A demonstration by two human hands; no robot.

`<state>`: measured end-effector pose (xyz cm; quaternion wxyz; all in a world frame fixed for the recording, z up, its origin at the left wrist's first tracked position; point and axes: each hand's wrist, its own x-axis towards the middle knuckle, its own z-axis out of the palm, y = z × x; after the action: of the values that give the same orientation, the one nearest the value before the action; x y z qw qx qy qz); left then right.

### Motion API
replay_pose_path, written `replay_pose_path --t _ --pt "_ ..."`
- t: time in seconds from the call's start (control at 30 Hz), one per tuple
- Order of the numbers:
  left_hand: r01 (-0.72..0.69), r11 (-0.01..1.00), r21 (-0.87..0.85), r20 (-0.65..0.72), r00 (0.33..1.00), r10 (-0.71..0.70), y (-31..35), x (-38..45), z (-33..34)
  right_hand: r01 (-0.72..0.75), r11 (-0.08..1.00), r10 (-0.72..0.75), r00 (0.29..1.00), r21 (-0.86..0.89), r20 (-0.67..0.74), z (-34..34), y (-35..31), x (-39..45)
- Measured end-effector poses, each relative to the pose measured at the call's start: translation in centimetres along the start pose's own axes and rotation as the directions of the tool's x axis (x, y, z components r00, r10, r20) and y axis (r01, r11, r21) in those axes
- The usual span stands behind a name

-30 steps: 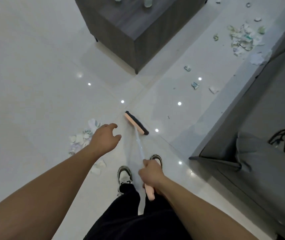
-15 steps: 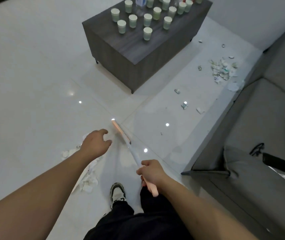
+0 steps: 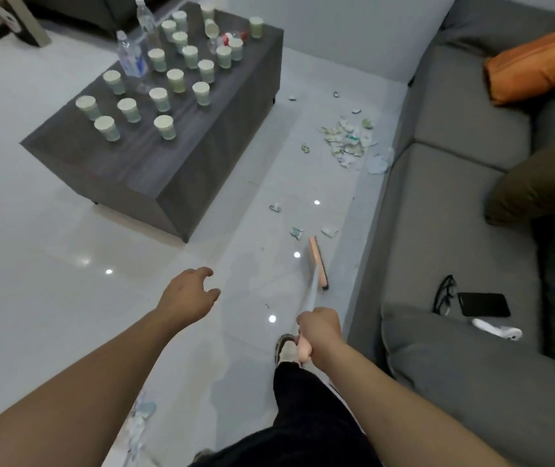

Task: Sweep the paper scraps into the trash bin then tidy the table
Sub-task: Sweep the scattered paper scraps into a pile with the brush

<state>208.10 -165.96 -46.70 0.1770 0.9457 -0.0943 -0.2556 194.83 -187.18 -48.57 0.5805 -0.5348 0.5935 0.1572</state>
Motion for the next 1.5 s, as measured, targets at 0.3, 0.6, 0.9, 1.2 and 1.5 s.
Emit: replay_pose_path --t 0.3,0.6,0.9,1.2,1.5 --pt "-0.127 0.986 0.112 0.069 0.990 0.120 8.0 9.6 -2.6 -0.031 0.973 0.078 0.976 0.228 -0.201 -2.7 -11.2 8.9" --pt "-0.215 0.967 0.138 0.139 0.971 0.196 11.0 24.1 -6.3 -0.086 0.976 0.110 0.987 0.199 -0.115 0.9 -19.1 13.1" --pt "-0.373 0.915 0.153 0.241 0.912 0.331 15.4 38.2 -13.9 -0.130 0.940 0.144 0.989 0.314 -0.020 3.0 -30.2 12.8" --pt "-0.398 0.902 0.167 0.240 0.904 0.355 20.9 47.9 -17.8 0.012 0.975 0.013 0.994 0.223 -0.112 2.8 -38.8 16.0" --pt "-0.385 0.908 0.167 0.188 0.916 0.354 32.1 59.8 -18.9 0.122 0.974 -0.114 0.992 0.193 -0.053 -2.7 -54.4 25.9"
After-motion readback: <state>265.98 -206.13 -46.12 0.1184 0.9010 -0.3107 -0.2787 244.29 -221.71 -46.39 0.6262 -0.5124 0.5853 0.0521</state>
